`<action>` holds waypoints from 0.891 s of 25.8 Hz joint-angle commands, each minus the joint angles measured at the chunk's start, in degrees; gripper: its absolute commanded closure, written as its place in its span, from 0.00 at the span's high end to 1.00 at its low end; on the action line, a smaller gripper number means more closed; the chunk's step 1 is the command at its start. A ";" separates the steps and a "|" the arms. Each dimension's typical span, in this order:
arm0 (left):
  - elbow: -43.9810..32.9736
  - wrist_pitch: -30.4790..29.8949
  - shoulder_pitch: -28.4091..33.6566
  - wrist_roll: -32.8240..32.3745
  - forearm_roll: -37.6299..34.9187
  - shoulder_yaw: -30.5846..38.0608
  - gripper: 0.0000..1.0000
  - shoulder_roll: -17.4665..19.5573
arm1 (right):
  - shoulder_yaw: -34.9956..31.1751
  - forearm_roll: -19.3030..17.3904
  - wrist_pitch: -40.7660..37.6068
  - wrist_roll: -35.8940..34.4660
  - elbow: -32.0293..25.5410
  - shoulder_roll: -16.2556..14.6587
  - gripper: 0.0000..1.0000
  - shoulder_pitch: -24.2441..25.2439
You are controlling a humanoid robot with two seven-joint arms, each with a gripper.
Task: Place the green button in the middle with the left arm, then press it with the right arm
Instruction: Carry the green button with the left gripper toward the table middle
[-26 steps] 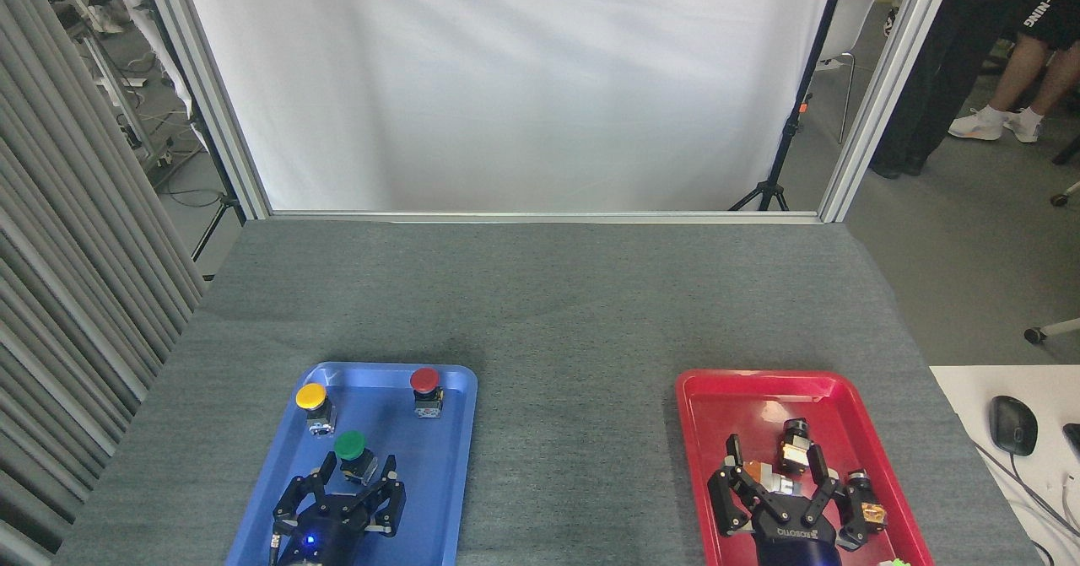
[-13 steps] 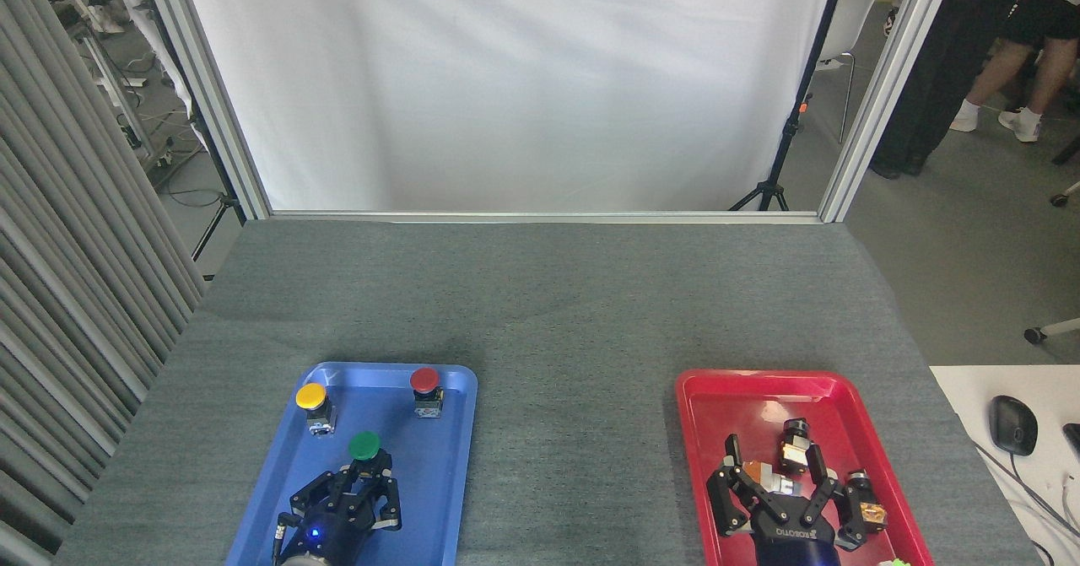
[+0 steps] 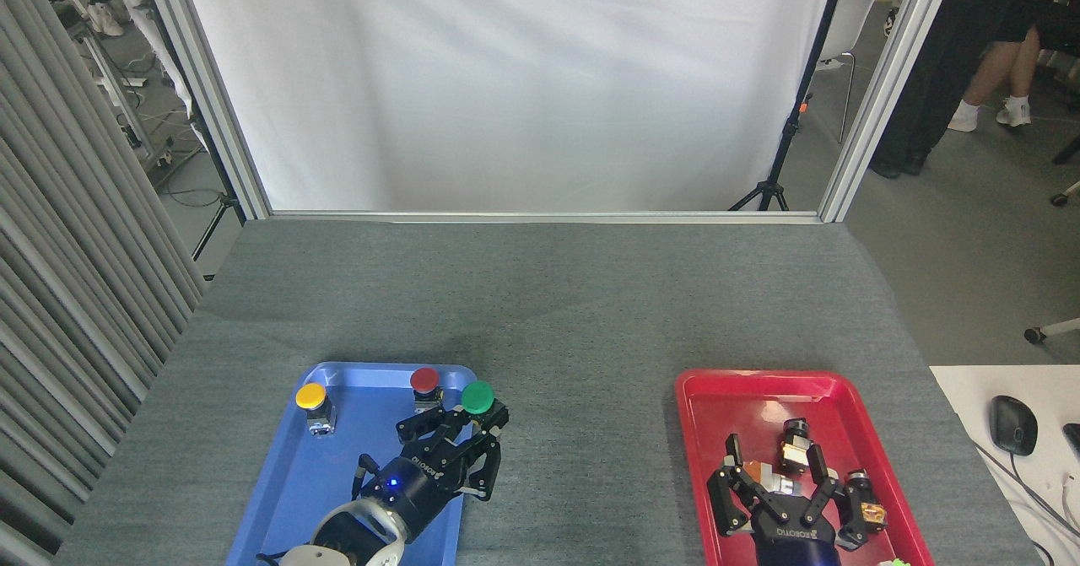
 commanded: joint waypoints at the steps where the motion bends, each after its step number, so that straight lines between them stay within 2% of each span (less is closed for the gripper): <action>1: 10.48 2.60 -5.69 0.03 -3.09 -6.05 0.00 -4.21 | 0.00 0.01 0.01 -0.10 0.01 0.03 1.00 0.00; 5: 18.56 2.95 -8.76 -1.99 -3.44 -6.31 0.00 -6.67 | -0.08 0.01 0.10 -0.10 0.09 -0.24 1.00 0.00; 7: 25.76 2.42 -12.28 -1.73 -3.44 -6.31 0.00 -9.39 | -0.26 0.01 0.01 -0.10 0.09 -0.15 1.00 0.00; 9: 31.66 2.51 -14.74 -1.20 -3.35 -7.54 0.00 -10.10 | -0.26 -0.08 0.01 -0.10 0.09 -0.06 1.00 0.00; 11: 32.10 2.95 -15.09 -1.03 -2.82 -10.09 0.00 -10.10 | -0.26 -0.08 0.01 -0.10 0.09 -0.15 1.00 0.00; 15: 32.18 2.25 -15.09 -0.76 -2.82 -10.97 0.01 -10.10 | -0.26 -0.08 0.01 -0.10 0.09 -0.15 1.00 0.00; 17: 32.45 1.81 -15.09 0.64 -2.82 -12.20 0.13 -10.10 | -0.26 -0.08 0.01 -0.10 0.09 -0.24 1.00 0.00; 18: 32.45 1.54 -15.09 1.52 -2.82 -13.25 0.25 -10.10 | -0.26 -0.08 0.01 -0.10 0.09 -0.15 1.00 0.00; 20: 32.27 2.07 -15.09 2.66 -2.74 -13.87 0.62 -10.10 | -0.17 -0.08 0.01 -0.10 0.09 -0.06 1.00 0.00; 21: 31.92 2.16 -15.09 2.93 -2.74 -13.60 0.85 -10.10 | -0.17 0.01 0.01 -0.10 0.09 -0.15 1.00 0.00; 22: 31.74 2.33 -15.00 2.93 -2.65 -13.52 1.00 -10.10 | -0.26 0.01 0.01 -0.10 0.18 -0.32 1.00 0.00; 23: 31.13 2.33 -14.83 2.93 -2.74 -13.60 1.00 -10.10 | -0.35 -0.08 0.01 -0.10 0.27 -0.41 1.00 0.00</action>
